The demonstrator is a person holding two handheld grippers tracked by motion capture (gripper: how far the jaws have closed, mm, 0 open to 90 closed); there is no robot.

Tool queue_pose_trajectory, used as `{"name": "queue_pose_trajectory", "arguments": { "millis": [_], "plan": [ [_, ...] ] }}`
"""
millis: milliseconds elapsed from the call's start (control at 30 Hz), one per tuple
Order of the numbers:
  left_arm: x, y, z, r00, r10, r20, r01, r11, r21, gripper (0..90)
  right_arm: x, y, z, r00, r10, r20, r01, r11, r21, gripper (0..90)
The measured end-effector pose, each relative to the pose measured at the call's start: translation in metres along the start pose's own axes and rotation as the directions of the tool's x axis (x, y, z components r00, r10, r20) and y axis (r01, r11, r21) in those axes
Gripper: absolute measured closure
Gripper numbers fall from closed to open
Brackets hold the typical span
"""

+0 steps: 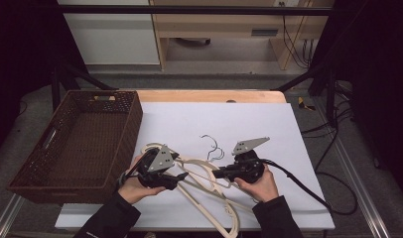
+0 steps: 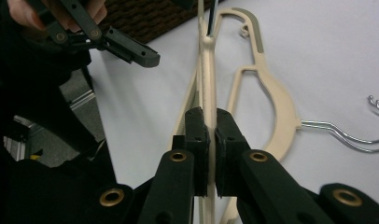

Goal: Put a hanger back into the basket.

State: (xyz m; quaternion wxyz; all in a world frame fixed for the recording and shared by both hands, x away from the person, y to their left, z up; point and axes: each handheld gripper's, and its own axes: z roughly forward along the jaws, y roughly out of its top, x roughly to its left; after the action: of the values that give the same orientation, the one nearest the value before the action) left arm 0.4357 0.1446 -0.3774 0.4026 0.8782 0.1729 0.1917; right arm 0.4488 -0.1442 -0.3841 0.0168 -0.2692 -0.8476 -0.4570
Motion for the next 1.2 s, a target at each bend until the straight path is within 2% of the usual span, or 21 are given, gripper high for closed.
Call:
{"name": "queue_pose_trajectory", "arguments": {
  "millis": [100,233,400,433,467,533,767,900,1033,1067,1133,1200],
  "plan": [
    [-0.002,0.005,-0.004,0.9998,-0.005,0.018,0.005,1.0,-0.008,33.9,0.007,0.002,-0.006,0.9995,-0.015,-0.026,0.015,0.9997,-0.018,86.4],
    [-0.008,0.009,-0.003,0.9982,0.02,0.056,-0.02,0.9998,0.002,38.7,0.02,0.008,-0.002,0.9967,-0.062,-0.052,0.062,0.9981,-0.008,86.4],
    [-0.009,0.01,-0.004,0.9933,0.025,0.113,-0.026,0.9997,0.002,55.2,0.033,0.012,0.007,0.9907,-0.11,-0.08,0.112,0.9936,0.016,86.3],
    [-0.009,0.01,-0.004,0.9933,0.025,0.113,-0.026,0.9997,0.002,59.1,0.034,0.013,0.007,0.9894,-0.117,-0.086,0.119,0.9927,0.019,86.3],
    [-0.009,0.01,-0.004,0.9888,0.023,0.148,-0.024,0.9997,0.008,62.0,0.035,0.013,0.008,0.9885,-0.122,-0.089,0.124,0.992,0.021,86.3],
    [-0.008,0.01,-0.006,0.9865,0.033,0.16,-0.036,0.9992,0.017,69.0,0.035,0.013,0.008,0.9886,-0.123,-0.086,0.126,0.9918,0.023,86.3],
    [-0.011,0.012,-0.009,0.9829,0.019,0.183,-0.024,0.9994,0.024,73.6,0.034,0.012,0.006,0.9877,-0.134,-0.081,0.136,0.9903,0.025,84.2],
    [-0.013,0.017,-0.015,0.9728,0.004,0.232,-0.009,0.9998,0.017,79.4,0.032,0.012,0.001,0.9911,-0.132,-0.012,0.132,0.991,-0.023,74.4],
    [-0.017,0.02,-0.018,0.9678,-0.003,0.252,0.002,1.0,0.002,84.0,0.032,0.012,-0.002,0.9903,-0.134,0.036,0.136,0.9888,-0.062,62.7],
    [-0.018,0.021,-0.019,0.9678,0.0,0.252,0.0,1.0,0.0,85.1,0.032,0.012,-0.002,0.9883,-0.142,0.058,0.145,0.9869,-0.069,59.4],
    [-0.021,0.023,-0.019,0.973,-0.014,0.231,0.015,0.9999,-0.001,85.9,0.033,0.012,-0.003,0.9836,-0.155,0.091,0.163,0.9825,-0.089,53.3],
    [-0.02,0.023,-0.019,0.9745,-0.025,0.223,0.025,0.9997,0.006,85.9,0.033,0.012,-0.004,0.9815,-0.16,0.106,0.171,0.9792,-0.109,46.1]
  ]
}}
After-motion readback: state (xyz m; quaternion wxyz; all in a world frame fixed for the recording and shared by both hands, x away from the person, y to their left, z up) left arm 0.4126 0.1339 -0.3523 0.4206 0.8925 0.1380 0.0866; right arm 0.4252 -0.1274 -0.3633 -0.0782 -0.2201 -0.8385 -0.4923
